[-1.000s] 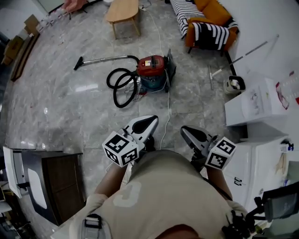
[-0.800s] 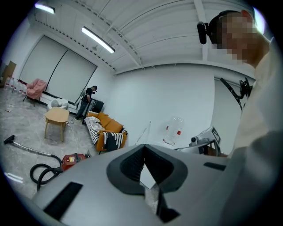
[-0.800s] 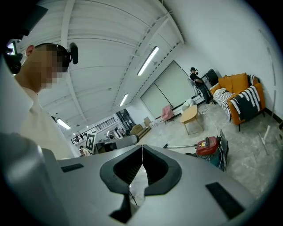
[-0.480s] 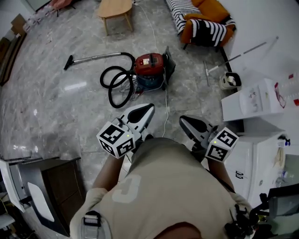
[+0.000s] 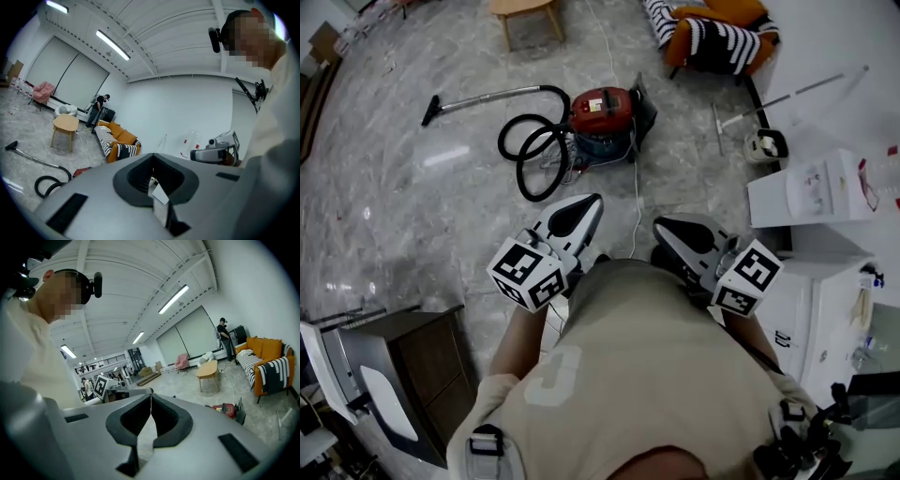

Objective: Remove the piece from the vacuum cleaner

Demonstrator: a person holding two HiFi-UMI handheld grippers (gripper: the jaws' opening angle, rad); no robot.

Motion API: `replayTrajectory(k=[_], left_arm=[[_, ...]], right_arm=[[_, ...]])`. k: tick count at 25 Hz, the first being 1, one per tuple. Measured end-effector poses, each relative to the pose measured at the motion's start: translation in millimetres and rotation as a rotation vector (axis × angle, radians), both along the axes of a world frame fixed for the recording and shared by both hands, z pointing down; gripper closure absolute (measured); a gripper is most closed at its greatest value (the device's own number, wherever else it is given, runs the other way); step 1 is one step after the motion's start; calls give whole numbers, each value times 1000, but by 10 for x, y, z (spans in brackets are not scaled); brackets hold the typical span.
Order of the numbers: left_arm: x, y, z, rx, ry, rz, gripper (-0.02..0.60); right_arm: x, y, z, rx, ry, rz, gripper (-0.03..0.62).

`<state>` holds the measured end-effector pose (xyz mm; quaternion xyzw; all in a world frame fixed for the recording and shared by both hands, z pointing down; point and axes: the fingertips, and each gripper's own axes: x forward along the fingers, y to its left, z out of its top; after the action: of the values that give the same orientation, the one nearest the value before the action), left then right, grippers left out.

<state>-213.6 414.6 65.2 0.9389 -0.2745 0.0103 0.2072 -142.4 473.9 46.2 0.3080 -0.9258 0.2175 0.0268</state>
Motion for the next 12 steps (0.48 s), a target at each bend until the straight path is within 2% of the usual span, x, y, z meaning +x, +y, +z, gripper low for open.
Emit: replayTrajectory(k=[6,12], left_arm=[[131,-169,74,-19,-48,-48,578],[736,-404,-16,-18,-83,-69,578]], right_arm=[[191,-220,57,-2,-49,-46,589],[705,-558,-21,26,-118,-111,589]])
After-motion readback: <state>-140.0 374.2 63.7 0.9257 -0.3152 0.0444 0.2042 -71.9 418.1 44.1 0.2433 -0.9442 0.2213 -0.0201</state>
